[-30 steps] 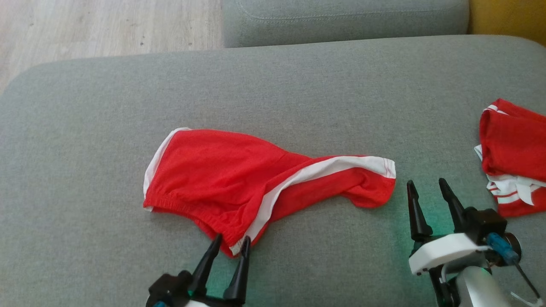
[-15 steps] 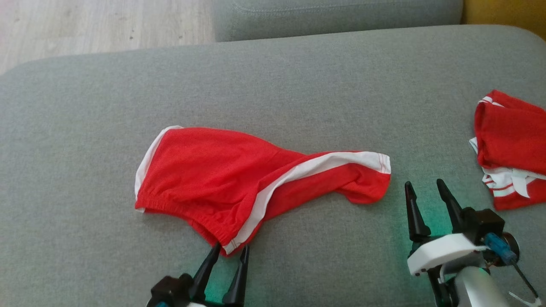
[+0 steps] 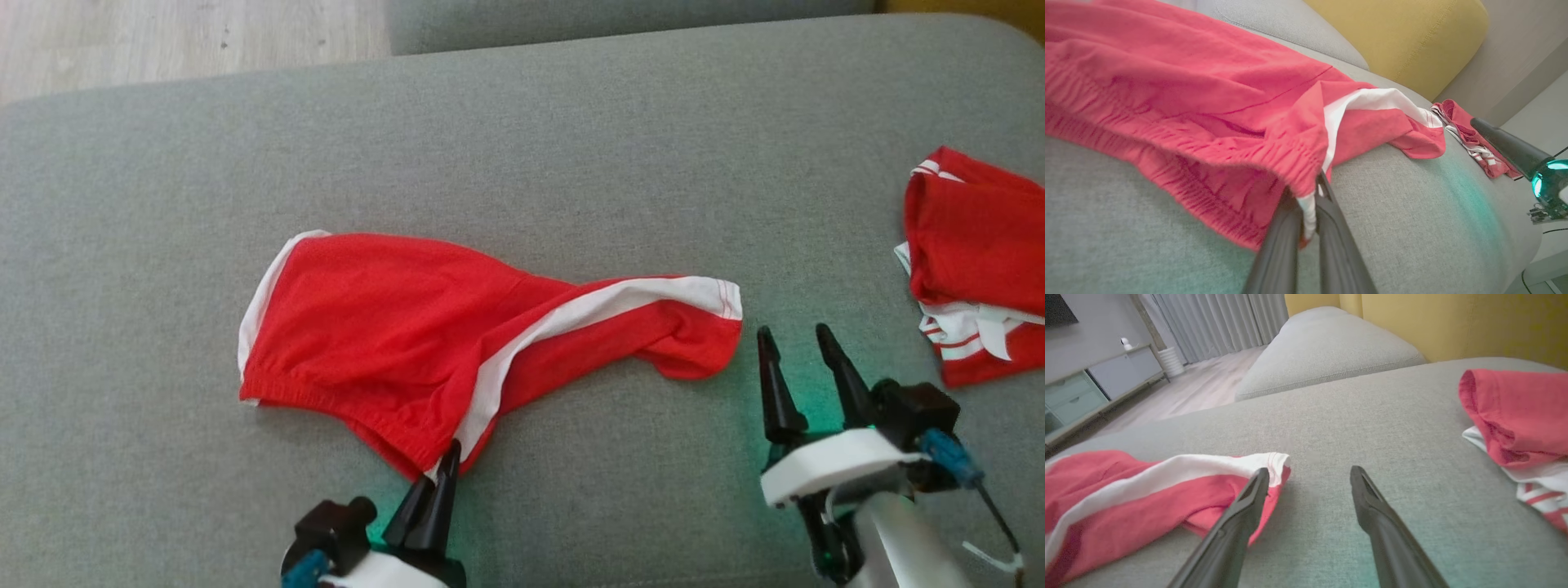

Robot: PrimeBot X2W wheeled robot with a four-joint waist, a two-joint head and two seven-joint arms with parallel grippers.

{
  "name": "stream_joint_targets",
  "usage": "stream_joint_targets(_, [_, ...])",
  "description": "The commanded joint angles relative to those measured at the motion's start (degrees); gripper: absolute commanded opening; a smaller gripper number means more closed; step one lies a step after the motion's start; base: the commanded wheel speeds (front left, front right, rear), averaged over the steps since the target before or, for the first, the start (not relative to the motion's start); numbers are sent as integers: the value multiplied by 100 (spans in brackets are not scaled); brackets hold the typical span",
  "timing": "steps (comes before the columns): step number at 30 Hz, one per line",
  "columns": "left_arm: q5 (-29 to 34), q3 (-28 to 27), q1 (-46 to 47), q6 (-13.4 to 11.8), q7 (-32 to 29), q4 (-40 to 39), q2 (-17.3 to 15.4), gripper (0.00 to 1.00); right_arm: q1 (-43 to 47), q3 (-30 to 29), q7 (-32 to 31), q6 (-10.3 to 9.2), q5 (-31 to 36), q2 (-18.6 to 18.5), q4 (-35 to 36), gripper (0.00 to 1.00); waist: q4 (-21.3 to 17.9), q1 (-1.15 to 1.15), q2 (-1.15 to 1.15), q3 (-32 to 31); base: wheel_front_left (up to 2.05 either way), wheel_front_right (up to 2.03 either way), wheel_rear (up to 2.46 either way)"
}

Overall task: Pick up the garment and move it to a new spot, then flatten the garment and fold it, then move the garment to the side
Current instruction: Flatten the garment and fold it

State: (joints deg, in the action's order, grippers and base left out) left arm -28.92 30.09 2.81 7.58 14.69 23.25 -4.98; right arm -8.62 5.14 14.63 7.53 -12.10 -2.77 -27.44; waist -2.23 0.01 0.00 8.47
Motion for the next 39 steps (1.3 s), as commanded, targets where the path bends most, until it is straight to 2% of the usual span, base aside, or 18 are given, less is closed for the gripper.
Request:
stream_joint_targets(1, [-26,-129,256,-9,31,-144,-44,0,-254,194,37,-4,-151,-10,183,100,12,-1,0,20,0,0,0])
stream_joint_targets(9, [51,-247,270,-9,31,-169,-42,0,-581,685,37,-4,-1511,-10,-67,100,110,-1,0,118,0,0,0])
stream_joint_targets(22, [78,-219,377,-9,31,-177,-23,0,-1434,1387,37,-4,-2621,-13,-1212,100,220,-1,0,274,0,0,0])
stream_joint_targets(29, [95,-239,398,-9,31,-173,-17,0,-1603,1624,37,-4,-2929,-71,-1402,100,260,-1,0,305,0,0,0])
stream_joint_targets(32, [102,-261,385,-9,31,-183,-15,0,-1588,1681,37,-4,-3019,-94,-1391,80,256,-1,0,306,0,0,0])
stream_joint_targets(34, [107,-268,382,-9,31,-190,-15,0,-1576,1710,37,-4,-3060,-119,-1371,49,252,-1,0,309,0,0,0])
stream_joint_targets(35, [110,-272,384,-9,31,-195,-15,0,-1571,1718,37,-4,-3073,-133,-1357,28,249,-1,0,311,0,0,0])
stream_joint_targets(36, [115,-274,386,-9,31,-199,-15,0,-1566,1723,37,-4,-3081,-145,-1343,2,246,-1,0,313,0,0,0])
stream_joint_targets(39, [130,-285,399,-9,31,-217,-12,0,-1555,1655,37,-4,-3042,-170,-1260,0,236,-1,0,326,0,0,0])
